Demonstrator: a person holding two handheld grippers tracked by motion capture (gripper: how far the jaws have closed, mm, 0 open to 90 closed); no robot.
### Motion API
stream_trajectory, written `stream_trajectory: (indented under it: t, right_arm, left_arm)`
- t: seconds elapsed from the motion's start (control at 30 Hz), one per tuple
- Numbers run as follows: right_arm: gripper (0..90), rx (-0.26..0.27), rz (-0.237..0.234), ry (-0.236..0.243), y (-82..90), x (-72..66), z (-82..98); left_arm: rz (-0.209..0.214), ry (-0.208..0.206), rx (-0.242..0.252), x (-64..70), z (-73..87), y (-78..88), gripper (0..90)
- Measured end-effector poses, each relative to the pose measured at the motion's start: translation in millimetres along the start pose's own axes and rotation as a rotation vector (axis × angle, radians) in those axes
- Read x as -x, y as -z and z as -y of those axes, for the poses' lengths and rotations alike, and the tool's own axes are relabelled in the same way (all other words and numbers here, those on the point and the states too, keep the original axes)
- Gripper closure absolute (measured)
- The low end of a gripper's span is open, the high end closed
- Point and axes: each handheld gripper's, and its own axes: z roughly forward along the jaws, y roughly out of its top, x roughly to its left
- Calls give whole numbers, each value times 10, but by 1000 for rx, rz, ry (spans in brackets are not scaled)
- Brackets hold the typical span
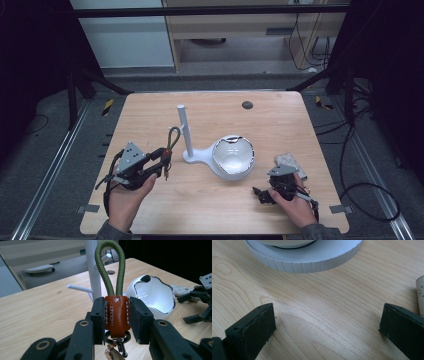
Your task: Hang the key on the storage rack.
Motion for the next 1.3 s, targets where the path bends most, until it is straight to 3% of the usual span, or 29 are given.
stream_trajectory:
  t: [0.7,1.3]
  right_arm:
    - [2,1,0,-1,2,-2,4]
    - [2,3,0,2,3,0,8]
  left_arm:
    - [-8,0,-41,-22,4,-256,660]
    - [-8,30,-72,-87,85,-475,659]
